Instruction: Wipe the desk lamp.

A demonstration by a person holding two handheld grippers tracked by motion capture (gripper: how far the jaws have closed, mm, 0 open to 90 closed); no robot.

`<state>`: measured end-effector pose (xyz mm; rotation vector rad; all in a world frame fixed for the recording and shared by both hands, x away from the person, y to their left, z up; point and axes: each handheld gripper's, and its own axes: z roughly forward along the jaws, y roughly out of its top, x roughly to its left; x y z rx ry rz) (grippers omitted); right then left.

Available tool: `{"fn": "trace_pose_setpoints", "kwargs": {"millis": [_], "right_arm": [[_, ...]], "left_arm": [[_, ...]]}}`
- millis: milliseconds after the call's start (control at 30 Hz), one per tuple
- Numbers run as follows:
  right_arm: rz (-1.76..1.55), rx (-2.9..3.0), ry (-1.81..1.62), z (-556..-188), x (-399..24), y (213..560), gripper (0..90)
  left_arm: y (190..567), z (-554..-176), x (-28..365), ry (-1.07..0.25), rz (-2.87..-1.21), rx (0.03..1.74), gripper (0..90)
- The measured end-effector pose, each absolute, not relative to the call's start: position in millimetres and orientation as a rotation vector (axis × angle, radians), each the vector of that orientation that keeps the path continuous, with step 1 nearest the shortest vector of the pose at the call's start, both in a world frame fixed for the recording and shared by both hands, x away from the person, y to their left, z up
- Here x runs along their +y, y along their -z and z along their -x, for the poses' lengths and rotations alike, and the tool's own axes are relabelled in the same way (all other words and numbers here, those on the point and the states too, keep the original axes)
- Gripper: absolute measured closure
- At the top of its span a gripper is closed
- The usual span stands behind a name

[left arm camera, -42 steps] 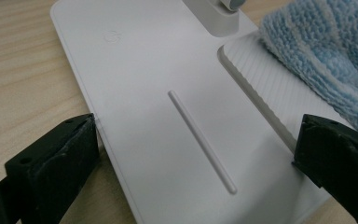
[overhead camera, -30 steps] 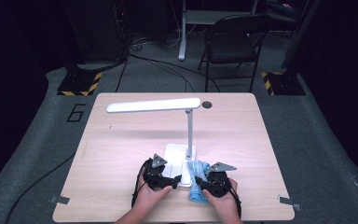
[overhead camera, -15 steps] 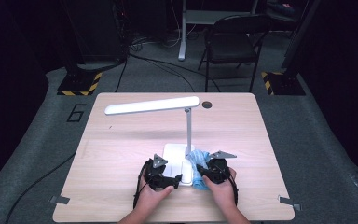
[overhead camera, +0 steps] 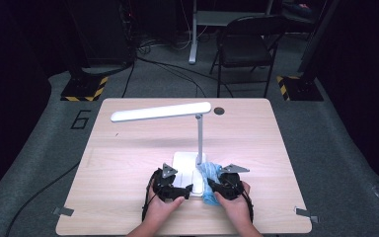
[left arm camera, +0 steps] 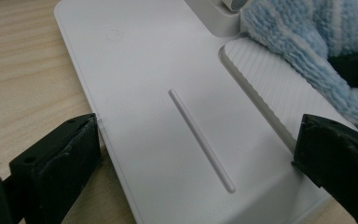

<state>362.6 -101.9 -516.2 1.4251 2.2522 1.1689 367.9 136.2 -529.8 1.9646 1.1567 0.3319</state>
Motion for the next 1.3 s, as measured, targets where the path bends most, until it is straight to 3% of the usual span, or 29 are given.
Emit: {"fn": "trace_pose_setpoints", "kwargs": {"millis": [367, 1300], "right_arm": [[-1.418, 2.304, -1.195, -335.7, -102.8, 515.3, 68.5], [-1.478, 2.226, -1.212, -383.5, -111.5, 516.2, 68.2]], "left_arm": [[529.8, -368.0, 136.3, -0.334, -1.966, 1.156, 0.3], [529.7, -368.0, 136.4, -0.333, -1.965, 1.157, 0.4]]}}
